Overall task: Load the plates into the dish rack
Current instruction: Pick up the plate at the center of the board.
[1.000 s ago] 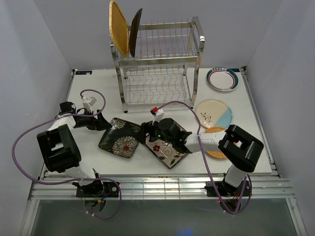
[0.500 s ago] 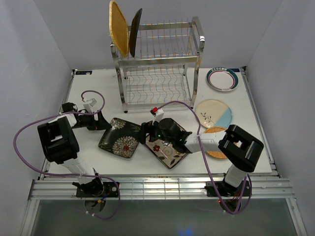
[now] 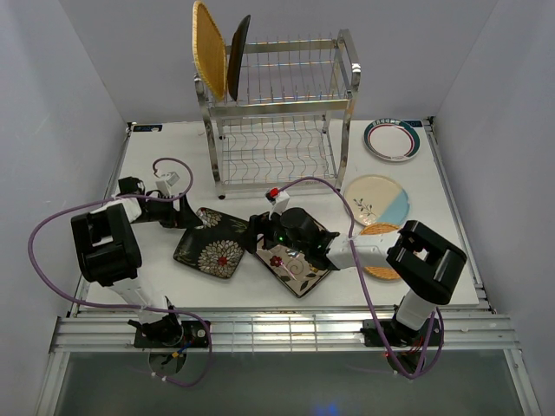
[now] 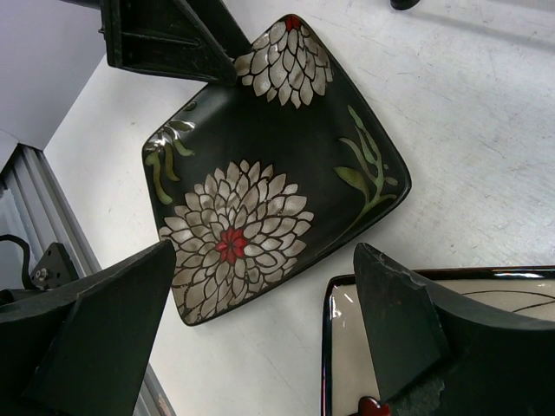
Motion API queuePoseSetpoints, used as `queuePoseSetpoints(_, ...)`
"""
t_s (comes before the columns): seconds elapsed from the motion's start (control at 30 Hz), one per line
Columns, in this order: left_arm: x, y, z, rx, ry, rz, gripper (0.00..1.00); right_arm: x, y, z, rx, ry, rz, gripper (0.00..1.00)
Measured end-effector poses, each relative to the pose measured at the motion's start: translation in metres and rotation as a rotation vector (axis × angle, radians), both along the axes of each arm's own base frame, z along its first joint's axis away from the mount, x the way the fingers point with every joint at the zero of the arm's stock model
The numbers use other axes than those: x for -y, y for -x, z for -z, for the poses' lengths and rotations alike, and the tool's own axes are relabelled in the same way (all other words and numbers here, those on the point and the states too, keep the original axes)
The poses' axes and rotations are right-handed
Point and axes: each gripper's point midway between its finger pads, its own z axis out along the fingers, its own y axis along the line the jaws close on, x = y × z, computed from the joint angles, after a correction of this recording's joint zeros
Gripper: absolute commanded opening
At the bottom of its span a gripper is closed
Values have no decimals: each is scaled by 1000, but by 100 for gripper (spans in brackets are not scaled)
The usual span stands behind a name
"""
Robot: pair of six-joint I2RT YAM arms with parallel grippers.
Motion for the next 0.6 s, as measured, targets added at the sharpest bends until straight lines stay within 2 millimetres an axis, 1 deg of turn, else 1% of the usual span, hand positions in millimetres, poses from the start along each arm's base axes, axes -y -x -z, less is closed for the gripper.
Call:
queuePoseSetpoints(0.13,4,0,1,1,-4,15,90,1,0,-2,5,-7,2,89)
queuePoseSetpoints(0.33,11,-1,4,1,-17,39,87,3,0,-3,7,-10,4,89)
queuePoseSetpoints(0.47,14,-1,5,1,-20,47,85,4,0,-8,13,-18,7,89)
queuePoseSetpoints(0.6,18,-1,6,-2,-19,61,80,6,1,-9,14,-20,7,89)
